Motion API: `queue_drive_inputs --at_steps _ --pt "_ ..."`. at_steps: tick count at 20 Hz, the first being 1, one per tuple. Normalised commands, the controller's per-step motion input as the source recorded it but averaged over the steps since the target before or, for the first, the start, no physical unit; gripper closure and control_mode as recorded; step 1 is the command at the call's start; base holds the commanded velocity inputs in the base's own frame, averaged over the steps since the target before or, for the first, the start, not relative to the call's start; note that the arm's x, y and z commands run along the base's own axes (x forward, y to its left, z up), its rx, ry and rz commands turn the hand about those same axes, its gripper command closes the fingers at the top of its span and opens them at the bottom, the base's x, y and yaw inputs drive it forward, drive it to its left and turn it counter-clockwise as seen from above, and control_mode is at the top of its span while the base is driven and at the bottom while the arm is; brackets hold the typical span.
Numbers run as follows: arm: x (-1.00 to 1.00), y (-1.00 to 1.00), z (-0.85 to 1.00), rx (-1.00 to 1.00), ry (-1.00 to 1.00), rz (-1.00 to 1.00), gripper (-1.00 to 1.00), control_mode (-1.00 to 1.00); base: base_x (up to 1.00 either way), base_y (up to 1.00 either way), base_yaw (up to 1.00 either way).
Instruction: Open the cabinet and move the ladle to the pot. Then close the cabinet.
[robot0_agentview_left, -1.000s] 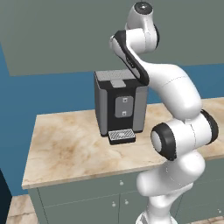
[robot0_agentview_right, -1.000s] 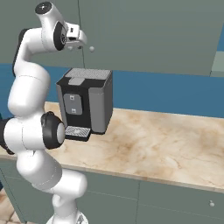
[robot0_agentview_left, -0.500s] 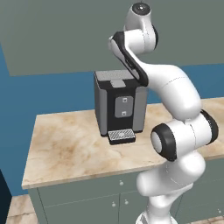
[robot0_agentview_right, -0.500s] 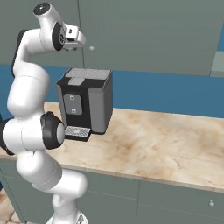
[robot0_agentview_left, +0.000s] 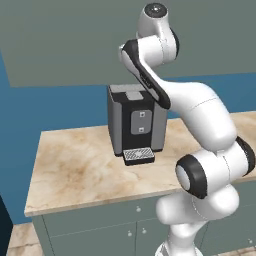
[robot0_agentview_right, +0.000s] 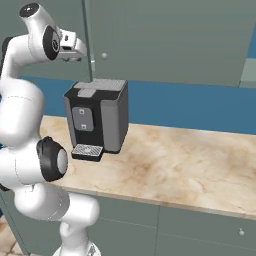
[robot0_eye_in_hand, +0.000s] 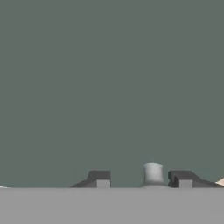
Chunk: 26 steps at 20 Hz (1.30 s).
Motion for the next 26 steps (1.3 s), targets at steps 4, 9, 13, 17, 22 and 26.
queue_drive_inputs --at_steps 4,9,13,17,22,26 --pt "-1.00 0.86 -0.01 0.00 -0.01 0.00 1.00 -1.00 0.00 0.00 0.00" --pt "-1.00 0.96 0.00 0.00 -0.03 0.00 1.00 -1.00 0.00 0.00 0.00" --pt "-1.00 1.00 0.00 -0.01 -0.03 0.00 1.00 -1.00 0.00 0.00 0.00" --pt "-1.00 1.00 0.00 -0.03 -0.02 0.00 1.00 -1.00 0.00 0.00 0.00" --pt "-0.97 1.00 0.00 -0.06 0.00 0.00 1.00 -1.00 0.00 0.00 0.00" --pt "-0.71 1.00 0.00 -0.06 0.00 0.00 -1.00 -1.00 0.00 0.00 0.00"
